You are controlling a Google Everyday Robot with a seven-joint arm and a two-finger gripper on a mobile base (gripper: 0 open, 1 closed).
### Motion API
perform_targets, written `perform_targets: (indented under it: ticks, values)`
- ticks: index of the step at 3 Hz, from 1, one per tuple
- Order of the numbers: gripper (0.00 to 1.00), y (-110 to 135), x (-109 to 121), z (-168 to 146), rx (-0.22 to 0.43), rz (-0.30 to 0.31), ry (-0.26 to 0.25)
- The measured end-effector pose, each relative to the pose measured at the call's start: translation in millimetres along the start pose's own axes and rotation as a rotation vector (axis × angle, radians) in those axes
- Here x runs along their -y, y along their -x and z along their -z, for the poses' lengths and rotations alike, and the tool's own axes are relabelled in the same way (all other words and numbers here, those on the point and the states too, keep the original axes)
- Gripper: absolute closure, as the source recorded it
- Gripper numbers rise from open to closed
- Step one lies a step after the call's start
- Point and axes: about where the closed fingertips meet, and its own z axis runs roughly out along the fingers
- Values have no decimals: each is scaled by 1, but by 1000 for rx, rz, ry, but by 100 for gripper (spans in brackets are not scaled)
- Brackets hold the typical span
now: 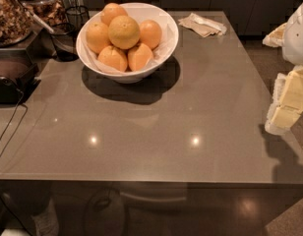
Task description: Pick orange from white bowl
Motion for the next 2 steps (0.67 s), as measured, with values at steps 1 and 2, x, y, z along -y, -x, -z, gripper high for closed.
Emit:
perform_targets:
  ticks: [1,2]
  values:
    - [0,0,0,0,0,0,0]
    - [0,10,6,2,9,-24,2]
